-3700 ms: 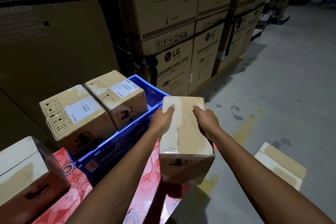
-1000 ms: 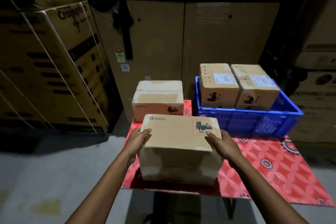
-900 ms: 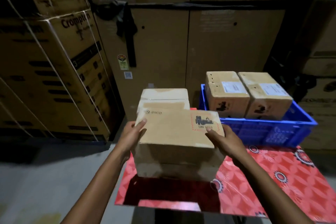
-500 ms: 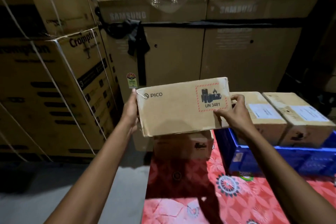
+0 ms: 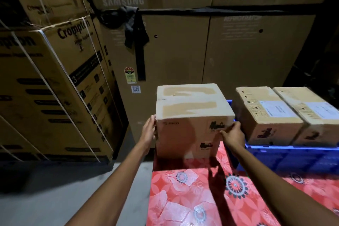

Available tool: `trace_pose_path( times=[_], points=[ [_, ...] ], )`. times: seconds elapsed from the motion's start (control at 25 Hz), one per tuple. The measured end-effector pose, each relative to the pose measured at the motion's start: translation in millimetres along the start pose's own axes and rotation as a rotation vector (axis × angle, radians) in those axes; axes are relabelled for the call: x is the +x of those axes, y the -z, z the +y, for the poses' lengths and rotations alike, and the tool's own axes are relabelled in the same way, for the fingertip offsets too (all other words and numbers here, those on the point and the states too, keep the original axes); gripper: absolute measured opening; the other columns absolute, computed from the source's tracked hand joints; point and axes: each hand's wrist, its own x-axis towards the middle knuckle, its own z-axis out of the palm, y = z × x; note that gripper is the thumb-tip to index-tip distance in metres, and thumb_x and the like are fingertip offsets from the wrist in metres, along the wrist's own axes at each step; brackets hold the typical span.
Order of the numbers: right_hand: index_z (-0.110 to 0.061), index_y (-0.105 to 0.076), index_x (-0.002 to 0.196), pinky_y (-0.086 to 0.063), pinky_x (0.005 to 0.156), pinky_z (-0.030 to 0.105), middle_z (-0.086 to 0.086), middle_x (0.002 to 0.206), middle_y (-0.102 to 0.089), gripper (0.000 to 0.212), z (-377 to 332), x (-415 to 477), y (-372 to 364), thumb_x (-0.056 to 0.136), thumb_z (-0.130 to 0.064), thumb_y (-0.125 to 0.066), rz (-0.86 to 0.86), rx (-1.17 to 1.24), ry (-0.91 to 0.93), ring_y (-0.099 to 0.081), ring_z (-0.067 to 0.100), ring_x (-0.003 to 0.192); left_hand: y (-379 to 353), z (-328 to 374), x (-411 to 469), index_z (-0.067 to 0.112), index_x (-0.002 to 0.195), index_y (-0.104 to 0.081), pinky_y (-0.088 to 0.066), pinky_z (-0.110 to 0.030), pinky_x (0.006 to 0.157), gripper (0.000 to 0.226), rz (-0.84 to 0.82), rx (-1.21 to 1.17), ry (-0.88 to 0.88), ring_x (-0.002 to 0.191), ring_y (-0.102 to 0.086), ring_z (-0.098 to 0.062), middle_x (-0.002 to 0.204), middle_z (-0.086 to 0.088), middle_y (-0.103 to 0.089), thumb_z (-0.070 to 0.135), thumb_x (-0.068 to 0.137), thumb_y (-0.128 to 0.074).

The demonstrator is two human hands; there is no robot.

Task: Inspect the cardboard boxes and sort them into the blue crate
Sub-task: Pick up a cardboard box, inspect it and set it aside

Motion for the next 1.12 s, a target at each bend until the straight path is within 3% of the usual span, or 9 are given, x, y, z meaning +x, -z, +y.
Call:
trace_pose_path(
  times=[0.08, 0.2, 0.36, 0.48, 0.6, 0.68, 0.88, 1.04, 1.12],
  points=[
    [-0.006, -0.048, 0.119, -0.044, 0.077, 0.042, 0.019, 0.107, -0.067, 0.042, 8.3, 4.9, -5.2, 0.089, -0.02, -0.075, -0.03, 0.041, -0.035, -0.064, 0.042, 0.103, -1.4, -16.3, 8.6, 0.027, 0.136, -0.057, -0.048, -0.035, 0.103, 0.045, -0.006, 0.035, -0.025, 0.123, -0.061, -0.015, 0.131, 0.003, -0.067, 0.053, 0.105, -0.038],
    [-0.008, -0.05, 0.116, -0.047, 0.078, 0.041, 0.009, 0.099, -0.064, 0.04, 0.8, 17.2, -0.5, 0.087, -0.02, -0.076, -0.04, 0.102, -0.031, -0.063, 0.034, 0.096, -3.4, -37.5, 33.7, 0.027, 0.149, -0.05, -0.035, -0.05, 0.119, 0.098, -0.032, 0.081, -0.037, 0.14, -0.049, -0.021, 0.149, 0.0, -0.056, 0.091, 0.075, -0.05],
    [-0.016, -0.051, 0.109, -0.052, 0.083, 0.041, 0.005, 0.099, -0.065, 0.034, -10.3, 33.5, 3.3, 0.085, -0.018, -0.076, -0.091, 0.184, -0.03, -0.063, 0.027, 0.092, -19.0, 2.6, 20.3, 0.027, 0.152, -0.044, -0.038, -0.041, 0.115, 0.073, -0.026, 0.079, -0.104, 0.136, -0.05, -0.018, 0.149, 0.002, -0.054, 0.072, 0.096, -0.034],
    [-0.025, -0.055, 0.101, -0.061, 0.083, 0.048, 0.011, 0.105, -0.07, 0.031, 8.9, 46.2, -5.6, 0.077, -0.011, -0.071, -0.218, 0.306, -0.069, -0.071, 0.028, 0.091, -15.7, 2.4, 23.6, 0.032, 0.151, -0.045, -0.035, -0.04, 0.114, 0.087, 0.035, 0.07, -0.008, 0.135, -0.047, -0.015, 0.149, 0.008, -0.051, 0.088, 0.086, -0.031],
    [-0.015, -0.057, 0.108, -0.05, 0.053, 0.025, 0.014, 0.095, -0.066, 0.032, 15.7, 48.7, -2.2, 0.088, 0.01, -0.054, -0.329, 0.34, -0.111, -0.061, 0.014, 0.064, -17.0, -7.0, 17.0, 0.026, 0.143, -0.051, -0.04, -0.03, 0.101, 0.067, 0.075, 0.011, 0.049, 0.121, -0.055, -0.014, 0.122, 0.009, -0.065, 0.064, 0.103, -0.012],
    [-0.012, -0.059, 0.117, -0.04, 0.045, 0.02, 0.015, 0.094, -0.067, 0.037, 17.9, 51.3, -0.9, 0.089, 0.011, -0.051, -0.384, 0.286, -0.137, -0.054, 0.008, 0.054, -19.5, -15.8, 13.7, 0.022, 0.144, -0.051, -0.04, -0.03, 0.1, 0.068, 0.091, -0.005, 0.066, 0.123, -0.053, -0.016, 0.125, 0.005, -0.061, 0.059, 0.105, -0.009],
    [-0.02, -0.059, 0.092, -0.04, 0.063, 0.028, 0.005, 0.094, -0.066, 0.026, 11.6, 37.7, -10.5, 0.094, 0.006, -0.054, -0.528, 0.214, -0.127, -0.057, 0.017, 0.08, -24.3, -26.1, 15.7, 0.017, 0.145, -0.051, -0.039, -0.028, 0.098, 0.07, 0.079, -0.024, 0.097, 0.121, -0.052, -0.014, 0.128, 0.0, -0.059, 0.056, 0.106, -0.008],
    [-0.019, -0.055, 0.116, -0.041, 0.063, 0.026, 0.004, 0.104, -0.068, 0.029, 21.0, 35.5, -18.1, 0.094, 0.001, -0.058, -0.486, 0.268, -0.113, -0.062, 0.013, 0.083, -20.3, -27.3, 15.7, 0.019, 0.15, -0.046, -0.035, -0.031, 0.1, 0.066, 0.085, -0.046, 0.109, 0.135, -0.046, -0.02, 0.144, -0.004, -0.053, 0.056, 0.107, -0.012],
    [-0.018, -0.054, 0.124, -0.042, 0.064, 0.026, 0.003, 0.107, -0.068, 0.036, 24.8, 36.4, -21.7, 0.093, -0.002, -0.063, -0.469, 0.278, -0.125, -0.063, 0.013, 0.086, -20.9, -27.9, 16.1, 0.019, 0.148, -0.048, -0.04, -0.031, 0.098, 0.063, 0.079, -0.042, 0.107, 0.126, -0.052, -0.019, 0.144, -0.005, -0.055, 0.054, 0.108, -0.014]
  ],
)
